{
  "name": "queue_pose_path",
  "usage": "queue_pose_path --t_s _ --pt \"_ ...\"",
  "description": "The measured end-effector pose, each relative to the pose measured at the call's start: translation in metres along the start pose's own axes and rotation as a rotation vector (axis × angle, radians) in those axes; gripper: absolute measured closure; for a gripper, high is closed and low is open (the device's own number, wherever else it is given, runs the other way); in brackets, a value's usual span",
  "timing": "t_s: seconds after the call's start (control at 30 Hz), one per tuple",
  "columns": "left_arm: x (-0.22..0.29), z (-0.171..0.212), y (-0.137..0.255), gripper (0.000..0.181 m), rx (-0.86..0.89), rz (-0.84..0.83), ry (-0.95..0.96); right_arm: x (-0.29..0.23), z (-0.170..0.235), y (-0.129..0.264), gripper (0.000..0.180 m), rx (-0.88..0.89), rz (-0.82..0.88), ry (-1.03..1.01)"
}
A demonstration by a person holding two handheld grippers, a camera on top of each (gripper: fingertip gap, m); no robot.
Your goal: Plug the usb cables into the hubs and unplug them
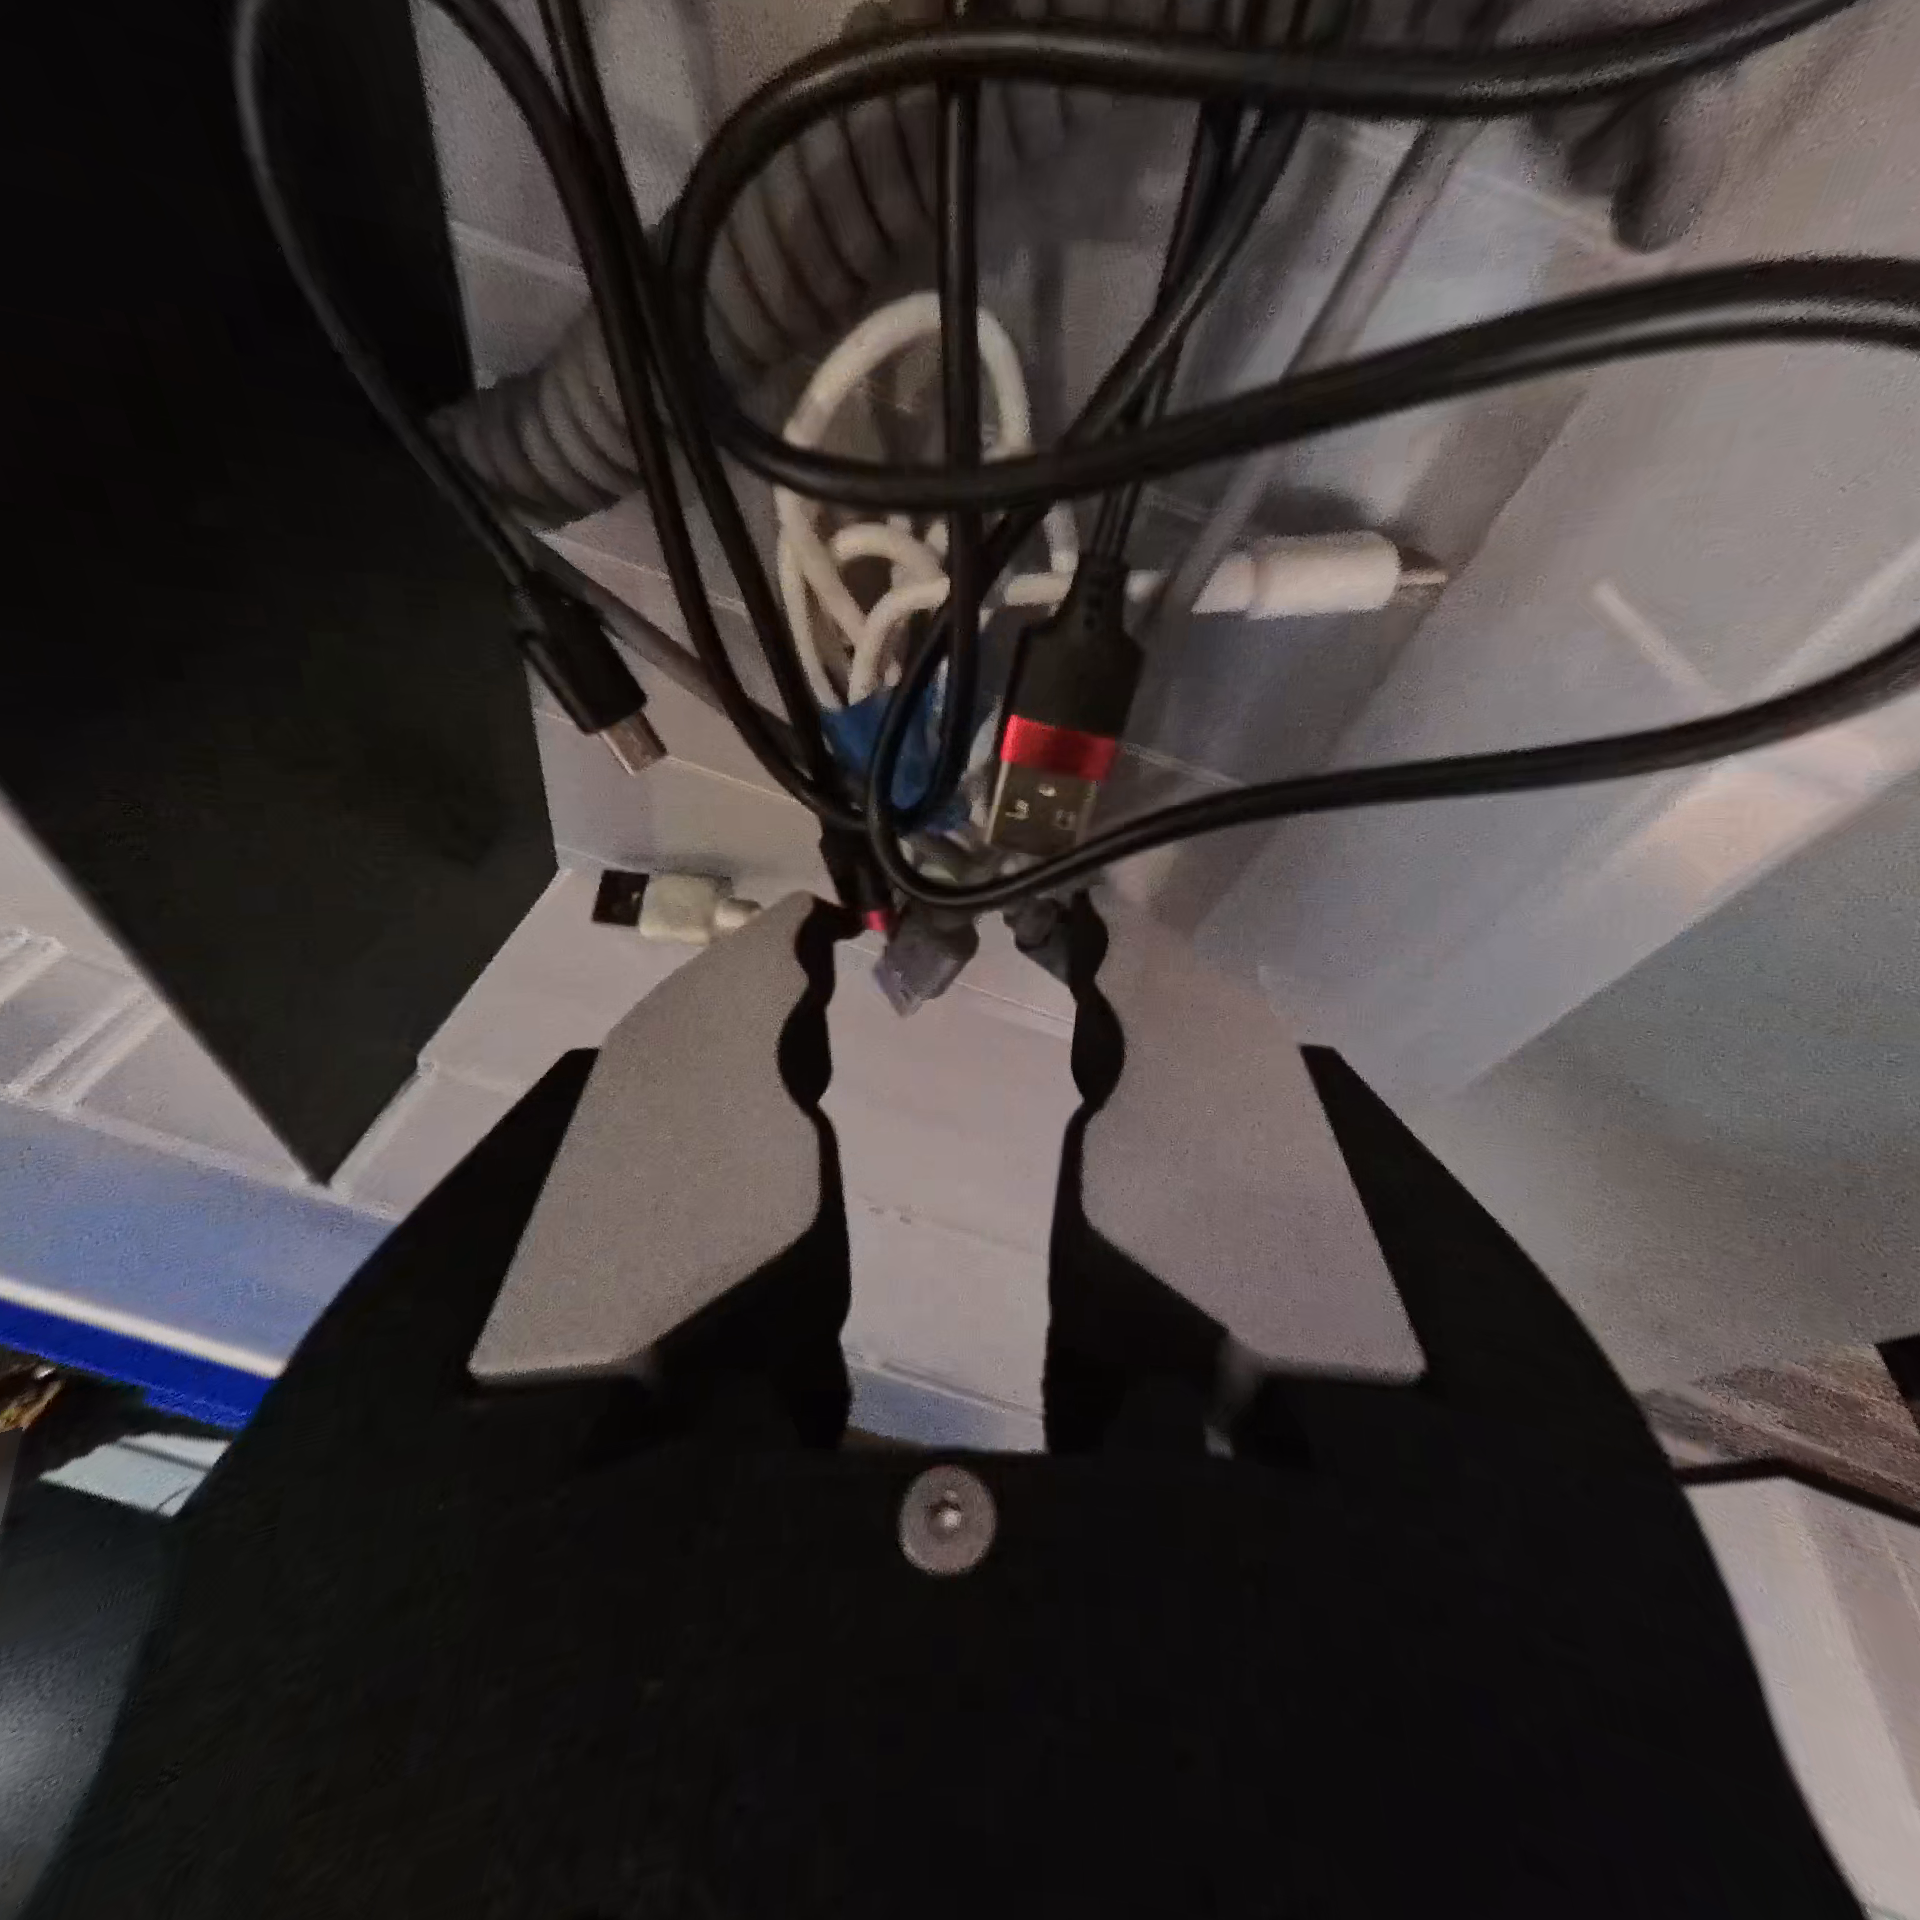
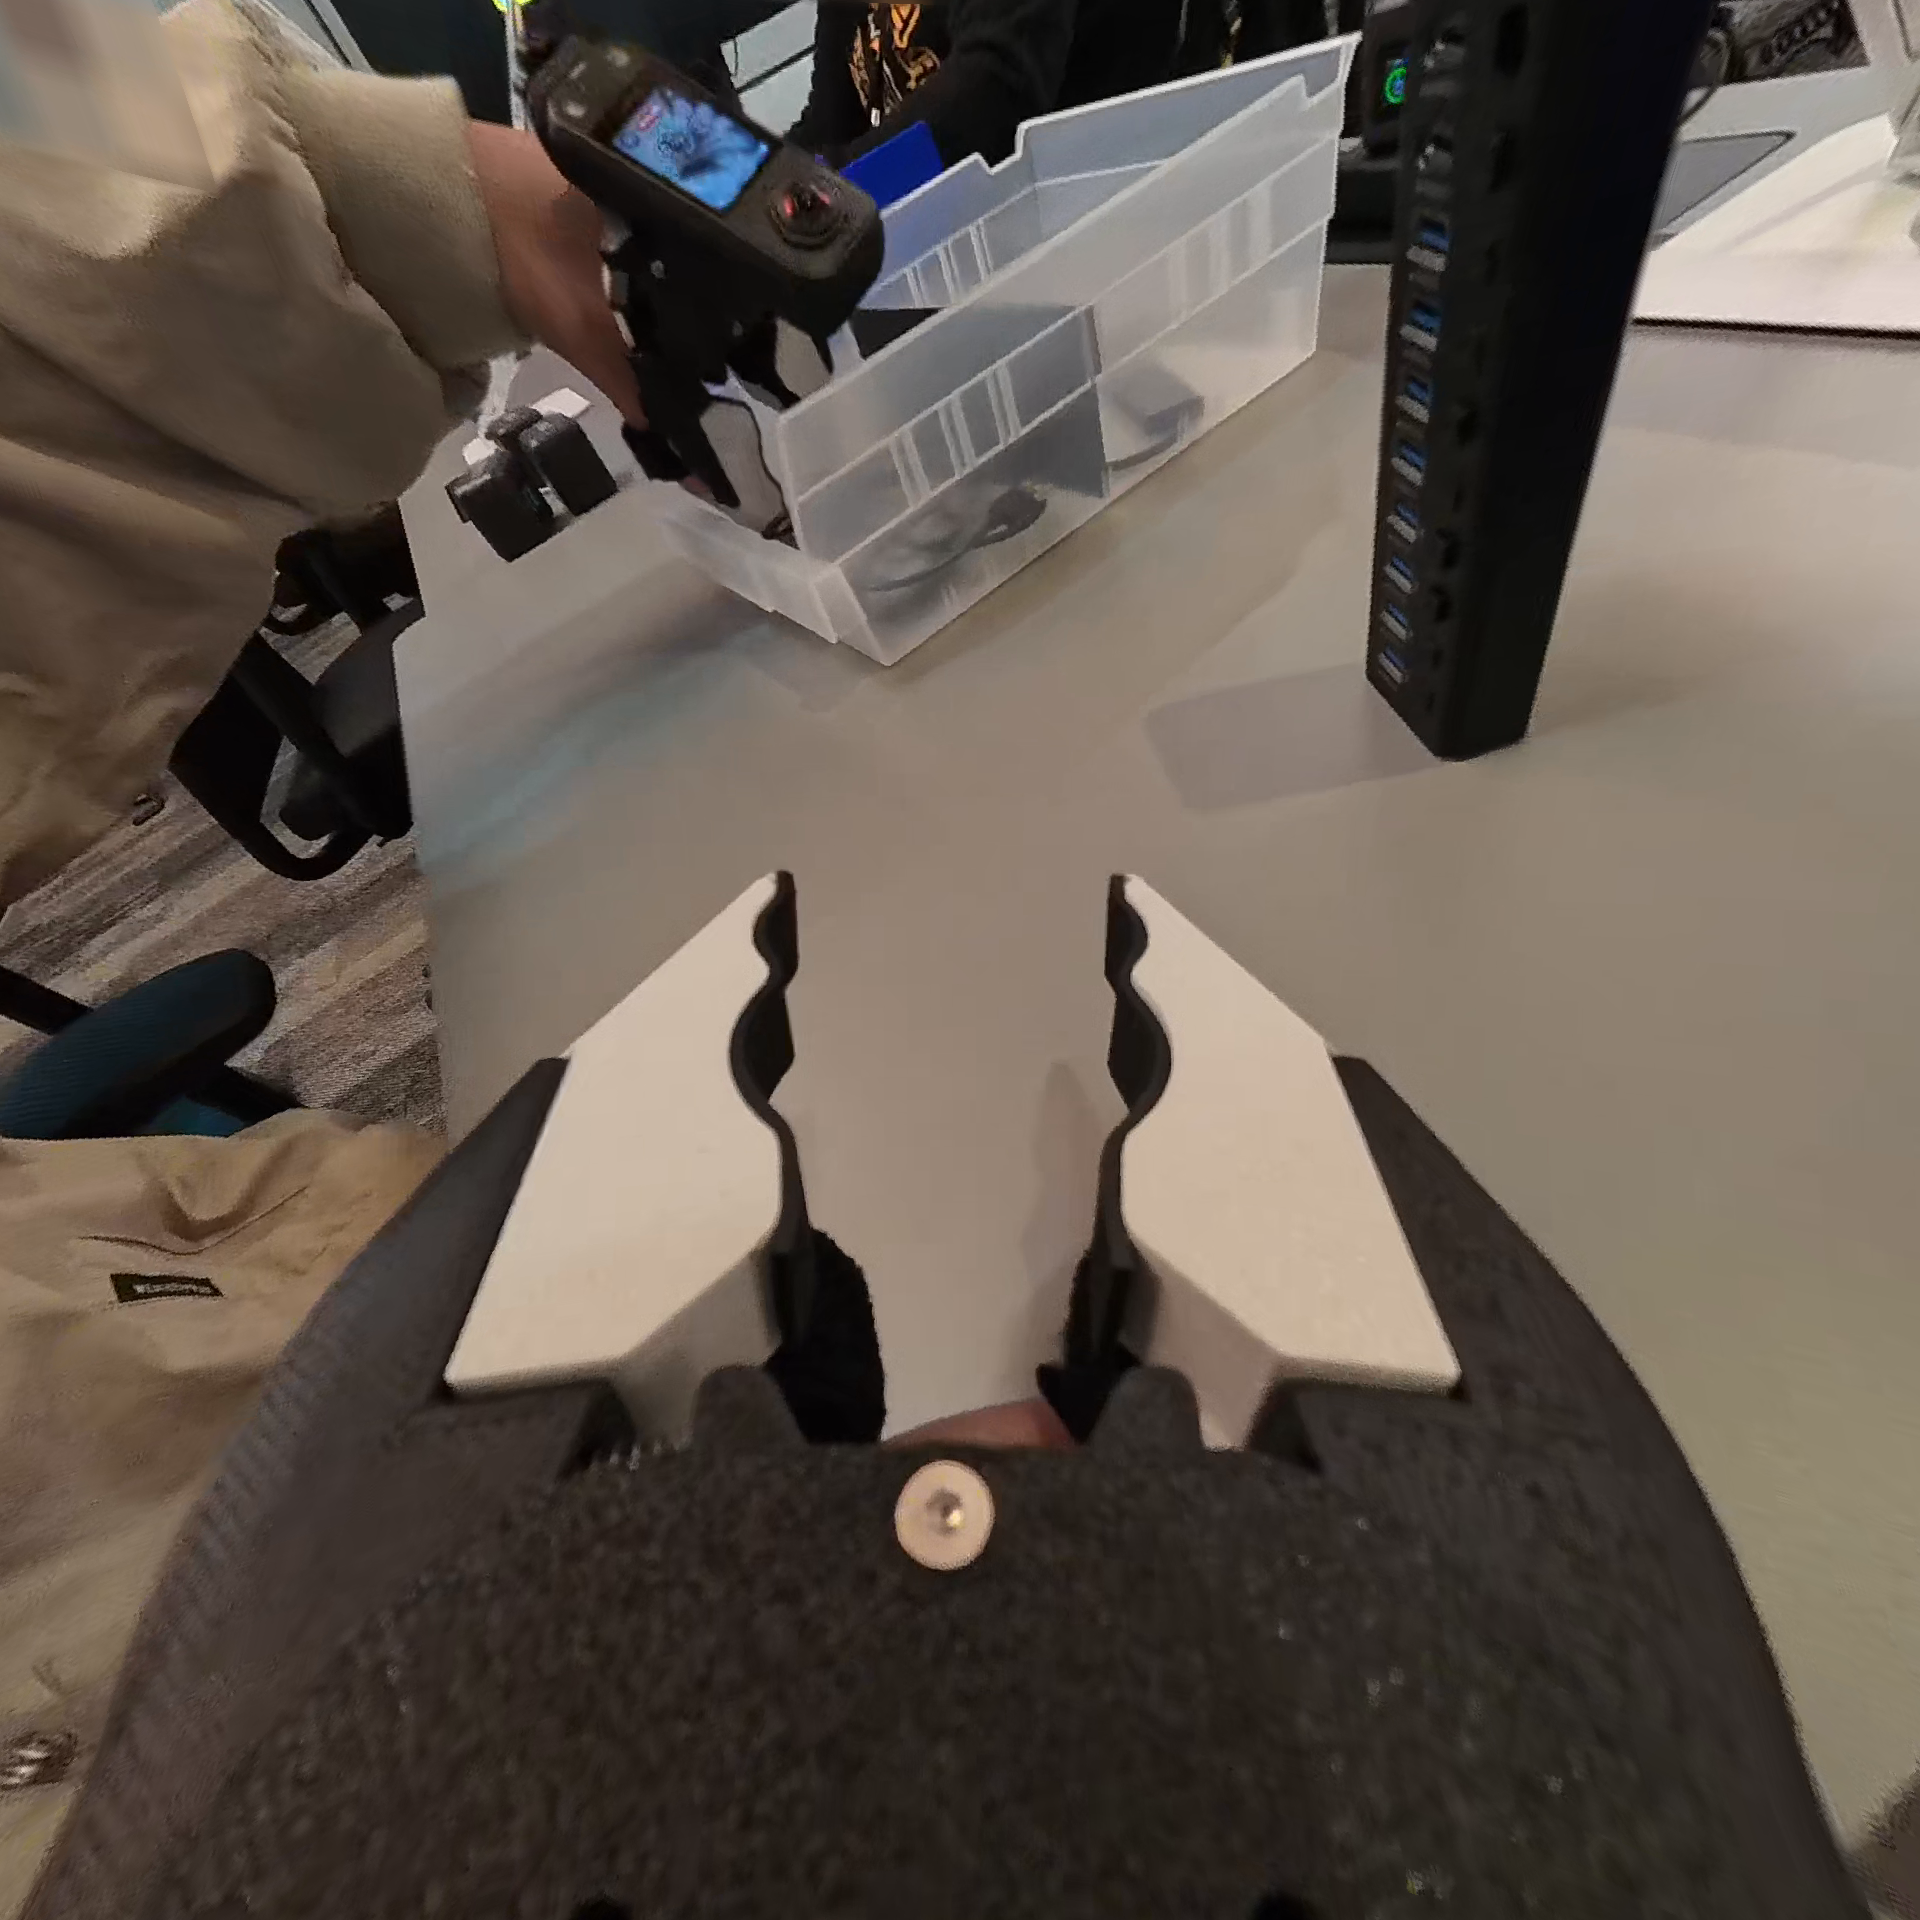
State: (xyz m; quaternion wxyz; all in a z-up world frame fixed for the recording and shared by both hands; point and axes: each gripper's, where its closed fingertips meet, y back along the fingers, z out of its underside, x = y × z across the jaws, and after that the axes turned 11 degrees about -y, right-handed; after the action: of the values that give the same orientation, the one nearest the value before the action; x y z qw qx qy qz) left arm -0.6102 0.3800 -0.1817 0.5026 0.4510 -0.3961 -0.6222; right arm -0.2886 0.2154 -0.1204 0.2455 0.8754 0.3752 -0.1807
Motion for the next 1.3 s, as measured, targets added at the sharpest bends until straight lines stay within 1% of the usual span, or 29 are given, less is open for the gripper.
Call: queue_pose_path --t_s 0.1,0.13,0.2,0.23,0.33,0.4,0.5,0.53,0.57,0.67,0.73,0.77,0.8,0.83,0.87,0.9,0.97,1.03,1.1,1.17,1.23,1.3 --pt "-0.004 0.003 0.002 0.155 -0.013 -0.036 0.000 0.003 0.003 0.000 0.121 -0.016 -0.002 -0.019" --pt "-0.007 0.004 0.005 0.166 -0.009 -0.065 0.005 0.003 0.005 0.000 0.121 -0.023 -0.005 -0.025" --pt "-0.011 0.005 0.011 0.166 0.030 -0.106 0.039 0.003 0.007 0.000 0.121 -0.033 -0.006 -0.028" --pt "-0.015 0.005 0.015 0.174 0.053 -0.146 0.059 0.003 0.007 0.000 0.122 -0.035 -0.005 -0.025" --pt "-0.036 0.011 0.039 0.174 0.091 -0.308 0.147 0.002 0.008 0.000 0.122 -0.042 -0.006 -0.027" --pt "-0.044 0.011 0.058 0.175 0.121 -0.391 0.162 0.002 0.008 0.000 0.123 -0.042 -0.009 -0.032" --pt "-0.037 0.010 0.067 0.175 0.143 -0.380 0.153 0.001 0.008 -0.001 0.124 -0.043 -0.011 -0.035" --pt "-0.039 0.011 0.070 0.181 0.151 -0.402 0.159 0.001 0.008 -0.001 0.124 -0.043 -0.011 -0.037" --pt "-0.044 0.014 0.077 0.181 0.155 -0.439 0.179 0.000 0.008 -0.001 0.124 -0.043 -0.014 -0.039" --pt "-0.069 0.022 0.119 0.181 0.249 -0.555 0.305 -0.001 0.009 -0.002 0.124 -0.051 -0.020 -0.046" --pt "-0.078 0.024 0.149 0.181 0.338 -0.575 0.353 -0.002 0.011 -0.004 0.124 -0.059 -0.023 -0.045" --pt "-0.076 0.022 0.158 0.181 0.373 -0.555 0.334 -0.002 0.012 -0.004 0.124 -0.063 -0.022 -0.041" --pt "-0.066 0.015 0.157 0.181 0.401 -0.478 0.281 -0.002 0.013 -0.004 0.124 -0.068 -0.022 -0.037" --pt "-0.047 0.007 0.146 0.181 0.404 -0.348 0.222 -0.003 0.014 -0.005 0.124 -0.074 -0.023 -0.033" --pt "-0.028 0.002 0.131 0.176 0.380 -0.230 0.164 -0.003 0.015 -0.005 0.124 -0.080 -0.023 -0.031" --pt "-0.018 -0.001 0.114 0.171 0.348 -0.188 0.108 -0.004 0.016 -0.005 0.124 -0.084 -0.023 -0.030" --pt "-0.007 -0.006 0.079 0.160 0.276 -0.158 0.018 -0.005 0.018 -0.006 0.124 -0.092 -0.029 -0.028" --pt "0.001 -0.005 0.046 0.149 0.179 -0.071 0.001 -0.007 0.020 -0.008 0.124 -0.101 -0.031 -0.022" --pt "-0.001 -0.001 0.024 0.139 0.097 -0.031 -0.009 -0.007 0.021 -0.008 0.124 -0.110 -0.027 -0.007" --pt "-0.008 0.005 0.010 0.139 0.022 -0.020 -0.017 -0.006 0.022 -0.008 0.124 -0.113 -0.021 0.004" --pt "-0.012 0.005 0.001 0.138 -0.011 -0.005 -0.027 -0.006 0.023 -0.008 0.124 -0.120 -0.020 0.004" --pt "-0.014 0.003 -0.005 0.143 -0.031 -0.008 -0.052 -0.005 0.024 -0.008 0.124 -0.124 -0.020 0.002"
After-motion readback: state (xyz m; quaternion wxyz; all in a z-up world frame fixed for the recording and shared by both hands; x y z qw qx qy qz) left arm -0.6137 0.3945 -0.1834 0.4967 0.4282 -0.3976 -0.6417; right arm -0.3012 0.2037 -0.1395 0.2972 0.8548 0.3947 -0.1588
